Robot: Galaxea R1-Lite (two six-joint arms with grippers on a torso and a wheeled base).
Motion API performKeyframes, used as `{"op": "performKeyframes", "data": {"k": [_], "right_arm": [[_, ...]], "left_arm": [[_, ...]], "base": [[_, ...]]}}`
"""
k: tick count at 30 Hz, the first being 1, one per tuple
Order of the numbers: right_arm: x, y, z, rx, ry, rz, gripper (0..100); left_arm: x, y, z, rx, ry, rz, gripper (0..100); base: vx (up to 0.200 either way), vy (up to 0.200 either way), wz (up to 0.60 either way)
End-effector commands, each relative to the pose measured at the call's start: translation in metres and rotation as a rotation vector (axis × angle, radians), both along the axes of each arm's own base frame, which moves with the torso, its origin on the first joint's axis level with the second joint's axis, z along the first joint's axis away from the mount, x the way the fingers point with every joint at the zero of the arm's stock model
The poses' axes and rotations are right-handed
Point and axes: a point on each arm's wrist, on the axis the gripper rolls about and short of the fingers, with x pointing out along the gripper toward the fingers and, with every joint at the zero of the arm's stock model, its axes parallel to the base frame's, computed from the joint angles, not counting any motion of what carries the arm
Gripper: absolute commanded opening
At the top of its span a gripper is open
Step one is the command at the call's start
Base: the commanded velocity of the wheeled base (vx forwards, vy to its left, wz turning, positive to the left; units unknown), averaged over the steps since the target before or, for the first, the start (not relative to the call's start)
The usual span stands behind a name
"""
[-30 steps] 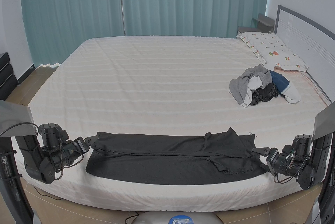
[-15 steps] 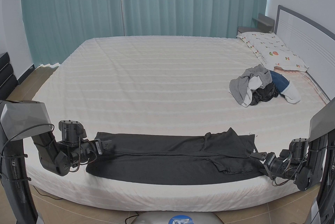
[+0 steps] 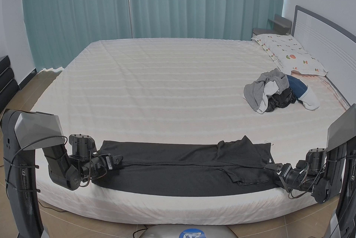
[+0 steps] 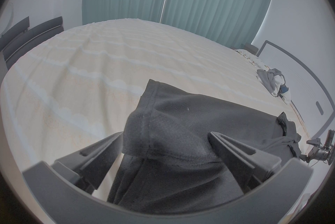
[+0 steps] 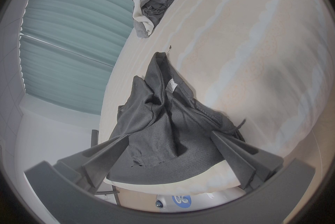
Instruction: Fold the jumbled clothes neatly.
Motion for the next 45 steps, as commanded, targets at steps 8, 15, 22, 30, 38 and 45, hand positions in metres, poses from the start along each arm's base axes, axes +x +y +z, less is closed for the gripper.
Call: {"op": "performKeyframes", "data": {"k": [8,15,22,30,38,45], "right_arm": [[0.0,0.0,0.0,0.001,-0.005,0.0,100],[0.001,0.0,0.0,0.002,-0.008,0.002,100],[0.003,-0.004,0.003,0.009,-0.025,-0.016,100],[0.004,-0.009,0.004,0.01,-0.033,-0.033,100],[0.006,-0.017,0.013,0.011,-0.072,-0.068,100],[0.008,-0.021,0.016,0.014,-0.087,-0.085,100]], "left_arm": [[-0.002,0.0,0.002,-0.003,0.002,0.0,0],[0.0,0.001,0.011,-0.009,-0.027,0.006,0],[0.0,0.001,0.02,-0.011,-0.053,0.004,0],[0.002,0.003,0.019,-0.016,-0.055,0.01,0],[0.006,0.004,0.022,-0.04,-0.071,0.026,0],[0.013,0.003,0.028,-0.121,-0.096,0.084,0]], "base": [[0.0,0.0,0.0],[0.0,0.0,0.0],[0.0,0.0,0.0],[0.0,0.0,0.0],[0.0,0.0,0.0],[0.0,0.0,0.0]]}}
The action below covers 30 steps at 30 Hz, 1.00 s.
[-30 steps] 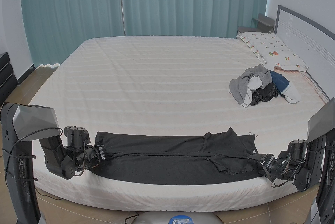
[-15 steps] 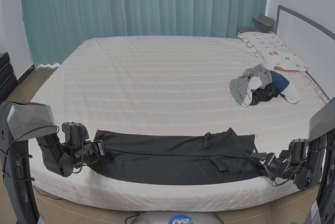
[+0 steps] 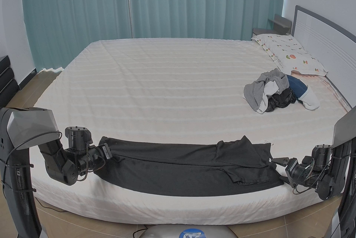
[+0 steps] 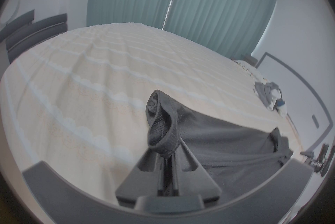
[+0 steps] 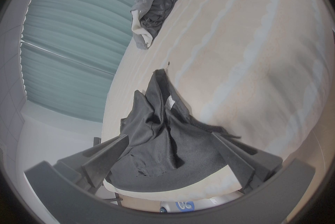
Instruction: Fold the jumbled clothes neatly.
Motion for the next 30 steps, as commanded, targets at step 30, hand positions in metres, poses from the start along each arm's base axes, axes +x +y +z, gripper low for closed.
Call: {"op": "performKeyframes", "data": {"k": [30], "right_arm": [[0.004,-0.003,0.004,0.0,-0.033,-0.009,100]], "left_arm": [[0.009,-0.024,0.012,-0.061,-0.057,0.027,0]], "base": [[-0.04,0.0,0.0]]}}
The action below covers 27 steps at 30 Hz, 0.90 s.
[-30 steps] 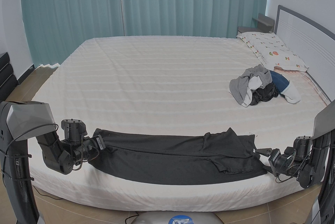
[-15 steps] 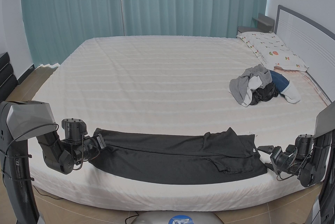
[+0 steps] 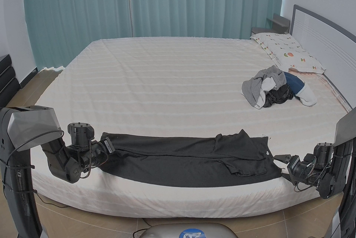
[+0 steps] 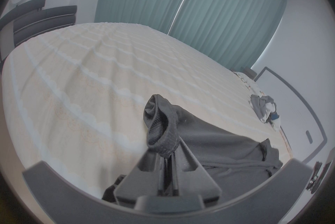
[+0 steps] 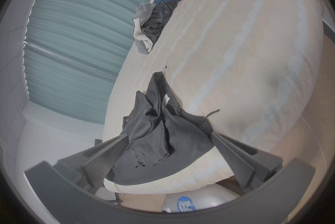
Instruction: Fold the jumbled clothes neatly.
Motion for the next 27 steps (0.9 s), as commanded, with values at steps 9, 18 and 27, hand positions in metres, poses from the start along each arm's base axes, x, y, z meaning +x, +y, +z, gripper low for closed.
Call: {"op": "performKeyframes", "data": {"k": [9,18,27], "right_arm": [[0.006,-0.006,0.003,0.051,-0.021,-0.048,100],[0.009,-0.015,-0.007,0.07,0.0,-0.054,100],[0.008,-0.014,-0.008,0.069,0.006,-0.047,100]], "left_arm": [[-0.003,-0.021,0.025,-0.008,-0.062,-0.03,0],[-0.003,-0.04,0.051,0.051,-0.029,0.009,0],[-0.007,-0.075,0.07,0.125,0.026,-0.002,0]], "base": [[0.0,-0.156,0.0],[0.0,-0.2,0.0],[0.0,-0.2,0.0]]}}
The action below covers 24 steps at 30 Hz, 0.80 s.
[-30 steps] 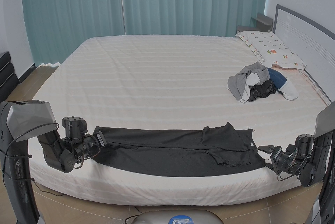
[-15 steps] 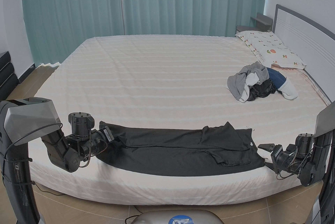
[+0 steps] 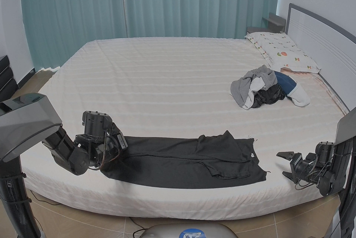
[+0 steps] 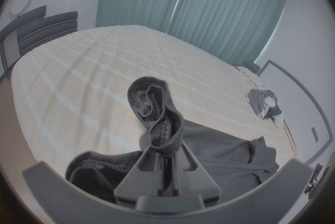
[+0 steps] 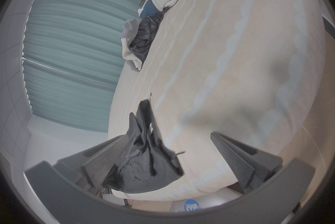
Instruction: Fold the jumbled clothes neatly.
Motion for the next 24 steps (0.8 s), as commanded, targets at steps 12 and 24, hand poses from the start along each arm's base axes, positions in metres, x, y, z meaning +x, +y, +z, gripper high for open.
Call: {"op": "performKeyframes", "data": {"k": [12,24], "right_arm": [[-0.001,0.003,-0.005,-0.028,0.006,0.022,100],[-0.001,0.005,-0.005,-0.031,0.007,0.033,100]], "left_arm": [[0.0,-0.078,0.043,0.017,0.027,-0.106,0],[-0.008,-0.13,0.046,-0.002,0.065,-0.189,0]], "base": [[0.0,-0.2,0.0],[0.0,-0.2,0.0]]}}
